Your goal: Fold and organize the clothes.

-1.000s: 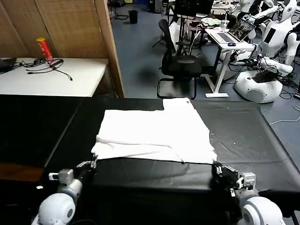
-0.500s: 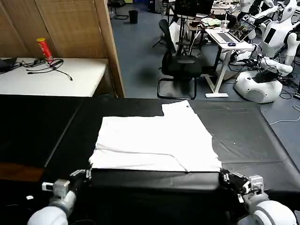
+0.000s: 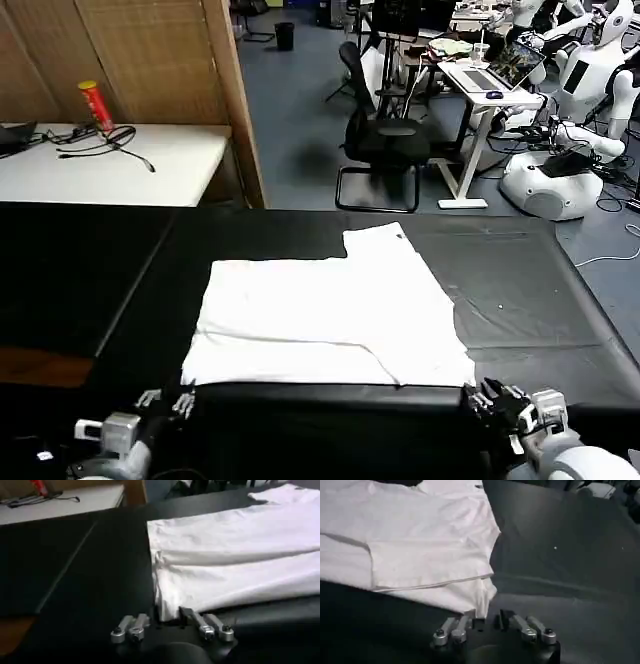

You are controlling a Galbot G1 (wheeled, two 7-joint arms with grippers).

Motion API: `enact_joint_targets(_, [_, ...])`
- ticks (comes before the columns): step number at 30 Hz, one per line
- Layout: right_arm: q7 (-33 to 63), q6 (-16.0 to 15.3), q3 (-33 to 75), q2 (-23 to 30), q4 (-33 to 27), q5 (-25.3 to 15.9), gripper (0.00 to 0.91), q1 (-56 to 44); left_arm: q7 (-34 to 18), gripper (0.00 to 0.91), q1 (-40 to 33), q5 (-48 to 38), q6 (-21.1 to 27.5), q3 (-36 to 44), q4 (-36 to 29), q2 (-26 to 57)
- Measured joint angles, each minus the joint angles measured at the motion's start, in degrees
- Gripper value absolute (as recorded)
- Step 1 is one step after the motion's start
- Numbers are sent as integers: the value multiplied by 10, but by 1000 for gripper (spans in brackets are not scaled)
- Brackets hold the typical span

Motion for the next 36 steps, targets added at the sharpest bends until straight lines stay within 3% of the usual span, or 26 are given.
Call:
enact_joint_targets(6, [1,42,-32,-7,-70,-1,878,125,3,878,-31,-25,-39,-21,-12,10])
enact_joint_targets(13, [22,47,-117,-3,-195,-2,878,319,-24,878,-184,-157,-26,6,59,39])
enact_joint_targets(18, [38,45,-196,25,-318,-12,878,451,-16,878,-317,-221,-25,43,150,56])
enact_joint_targets(27, [25,34,-304,87,-527,-16,878,629,28,878,-540,-247,9,157,360,48])
enact_joint_targets(36, [4,51,-344,138,-677,-41,878,719,62,878,-652,-235,37,220,510,23])
